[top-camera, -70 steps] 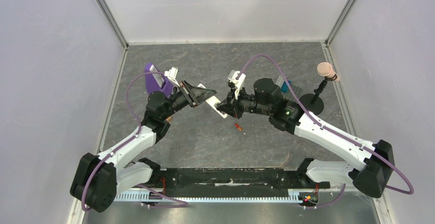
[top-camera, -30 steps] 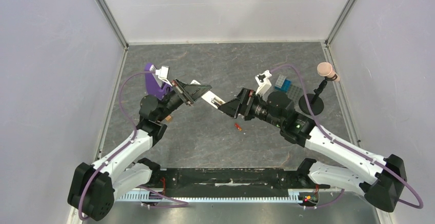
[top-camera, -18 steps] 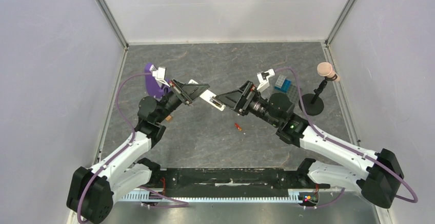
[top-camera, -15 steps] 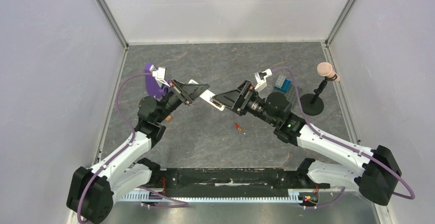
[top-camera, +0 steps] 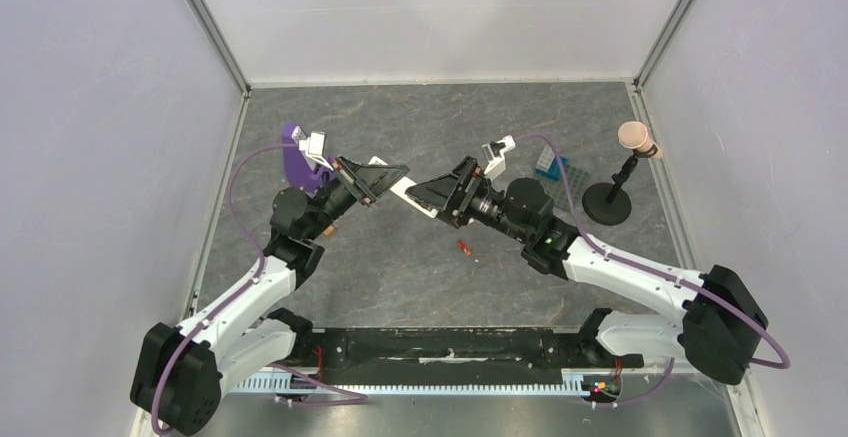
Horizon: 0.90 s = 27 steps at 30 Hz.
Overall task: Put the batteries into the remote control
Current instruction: Load the battery into the remote control.
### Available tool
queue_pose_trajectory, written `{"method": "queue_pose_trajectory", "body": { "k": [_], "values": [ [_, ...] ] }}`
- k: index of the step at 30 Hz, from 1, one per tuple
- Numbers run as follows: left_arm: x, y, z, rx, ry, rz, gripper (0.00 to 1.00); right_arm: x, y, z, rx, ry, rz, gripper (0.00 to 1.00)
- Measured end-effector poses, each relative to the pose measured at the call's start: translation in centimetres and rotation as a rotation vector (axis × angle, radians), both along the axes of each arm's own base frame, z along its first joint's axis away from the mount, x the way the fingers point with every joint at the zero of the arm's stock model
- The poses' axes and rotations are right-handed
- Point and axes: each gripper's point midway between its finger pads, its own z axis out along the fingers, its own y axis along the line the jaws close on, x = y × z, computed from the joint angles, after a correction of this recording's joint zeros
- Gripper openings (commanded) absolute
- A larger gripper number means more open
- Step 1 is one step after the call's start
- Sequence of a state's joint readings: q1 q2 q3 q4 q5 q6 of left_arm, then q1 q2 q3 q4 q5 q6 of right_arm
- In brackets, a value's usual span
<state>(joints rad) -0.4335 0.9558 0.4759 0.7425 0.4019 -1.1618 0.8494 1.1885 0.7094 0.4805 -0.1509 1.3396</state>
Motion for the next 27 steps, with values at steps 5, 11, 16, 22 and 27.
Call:
{"method": "queue_pose_trajectory", "body": {
  "k": [5,11,16,22,27],
  "values": [
    [0.0,0.0,-0.2,0.003,0.005,0.000,0.02,0.0,0.4,0.0,0.021,0.013,0.011,0.85],
    [-0.3,0.1,0.1,0.000,-0.002,0.000,0.02,0.0,0.7,0.1,0.036,0.021,0.022,0.72],
    [-0.5,0.2,0.4,-0.004,-0.010,0.000,0.02,-0.2,1.0,-0.1,0.038,0.026,0.039,0.63],
    [-0.7,0.3,0.6,-0.005,-0.010,0.000,0.02,-0.3,1.1,0.2,0.049,0.022,0.048,0.52],
    [-1.0,0.5,1.0,-0.013,-0.015,0.000,0.02,-0.6,1.2,0.5,0.063,0.022,0.065,0.44]
  ]
}}
